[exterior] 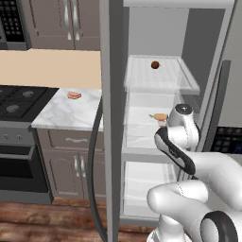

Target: Place the carrot and sweet potato inside the fridge drawer. Close the drawer after placing the vegetables.

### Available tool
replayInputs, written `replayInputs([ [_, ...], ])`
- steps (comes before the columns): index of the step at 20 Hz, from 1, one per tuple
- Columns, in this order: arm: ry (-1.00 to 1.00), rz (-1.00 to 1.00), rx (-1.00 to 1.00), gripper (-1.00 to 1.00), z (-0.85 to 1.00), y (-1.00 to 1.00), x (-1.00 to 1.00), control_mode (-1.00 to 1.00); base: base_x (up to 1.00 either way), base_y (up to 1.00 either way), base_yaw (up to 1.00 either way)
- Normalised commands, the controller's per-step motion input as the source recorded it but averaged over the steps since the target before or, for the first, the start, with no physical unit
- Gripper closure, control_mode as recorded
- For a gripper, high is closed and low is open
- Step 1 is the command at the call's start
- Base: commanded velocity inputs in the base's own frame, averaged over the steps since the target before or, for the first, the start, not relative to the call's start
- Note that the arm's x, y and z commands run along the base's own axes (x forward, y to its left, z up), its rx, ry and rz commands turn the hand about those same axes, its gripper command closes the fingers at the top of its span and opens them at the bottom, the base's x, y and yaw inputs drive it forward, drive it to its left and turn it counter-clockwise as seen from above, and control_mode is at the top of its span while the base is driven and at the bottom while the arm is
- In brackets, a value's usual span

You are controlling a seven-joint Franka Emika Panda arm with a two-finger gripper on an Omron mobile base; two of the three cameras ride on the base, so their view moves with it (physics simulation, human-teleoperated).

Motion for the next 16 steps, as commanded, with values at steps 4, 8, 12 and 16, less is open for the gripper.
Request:
replayInputs([
  [4, -0.02, 0.00, 0.00, -1.00, 0.00, -0.06, 0.70, -1.00, 0.00, 0.00, 0.00],
  [8, 0.00, 0.00, 0.00, -1.00, 0.00, -0.05, 0.67, -1.00, 0.00, 0.00, 0.00],
  [12, 0.00, 0.00, 0.00, -1.00, 0.00, -0.01, 0.60, -1.00, 0.00, 0.00, 0.00],
  [16, 0.00, 0.00, 0.00, -1.00, 0.00, -0.03, 0.53, -1.00, 0.00, 0.00, 0.00],
])
